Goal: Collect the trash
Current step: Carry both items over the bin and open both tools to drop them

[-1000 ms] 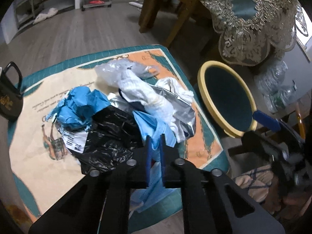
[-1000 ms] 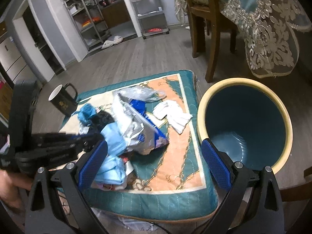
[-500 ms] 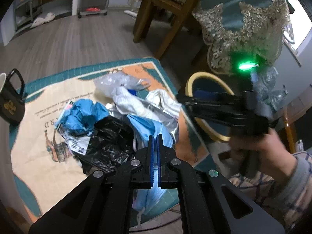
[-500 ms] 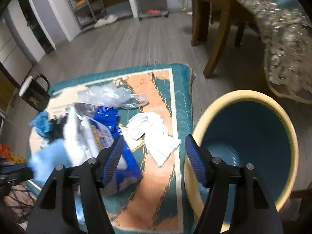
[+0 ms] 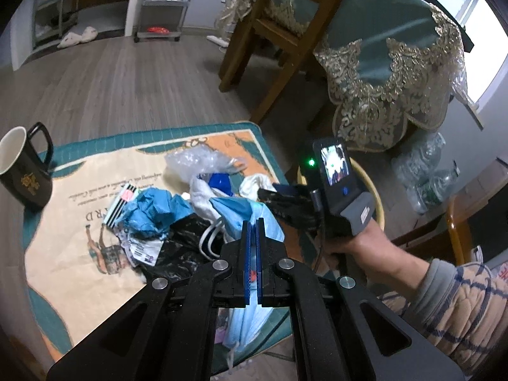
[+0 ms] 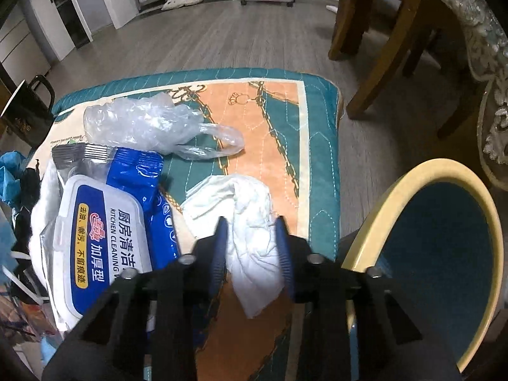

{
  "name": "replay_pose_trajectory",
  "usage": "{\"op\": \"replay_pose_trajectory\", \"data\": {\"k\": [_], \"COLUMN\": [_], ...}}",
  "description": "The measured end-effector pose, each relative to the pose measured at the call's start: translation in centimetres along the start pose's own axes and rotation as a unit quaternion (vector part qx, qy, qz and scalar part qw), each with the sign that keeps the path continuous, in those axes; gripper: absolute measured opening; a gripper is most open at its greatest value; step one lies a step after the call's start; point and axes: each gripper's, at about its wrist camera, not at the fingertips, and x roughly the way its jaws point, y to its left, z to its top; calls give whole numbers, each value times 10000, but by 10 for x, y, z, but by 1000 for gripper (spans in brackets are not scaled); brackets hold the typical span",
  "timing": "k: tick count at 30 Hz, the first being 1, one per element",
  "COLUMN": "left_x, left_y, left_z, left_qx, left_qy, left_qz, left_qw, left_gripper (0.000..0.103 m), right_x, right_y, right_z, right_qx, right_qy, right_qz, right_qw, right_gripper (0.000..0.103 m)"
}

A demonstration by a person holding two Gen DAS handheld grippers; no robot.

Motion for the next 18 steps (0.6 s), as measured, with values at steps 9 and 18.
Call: {"op": "replay_pose_trajectory", "data": {"k": [9,18], "left_x": [-13,-12], "left_y": [-12,-34], "left_z": [13,24], "left_qx": [133,234], "left_qy": [-299,-451], "left_qz": [-31,-209], "left_qw": [9995,9985], "left_gripper": [3,3], "right_x": [-59,-136], "right_y": [-1,-16], "right_z": [-3,-36], "right_qx": [293,723], "right_qy": [-673,-1322], "right_qz": [244,331], "right_qw": [9970,9880], "right_gripper": [12,12]}}
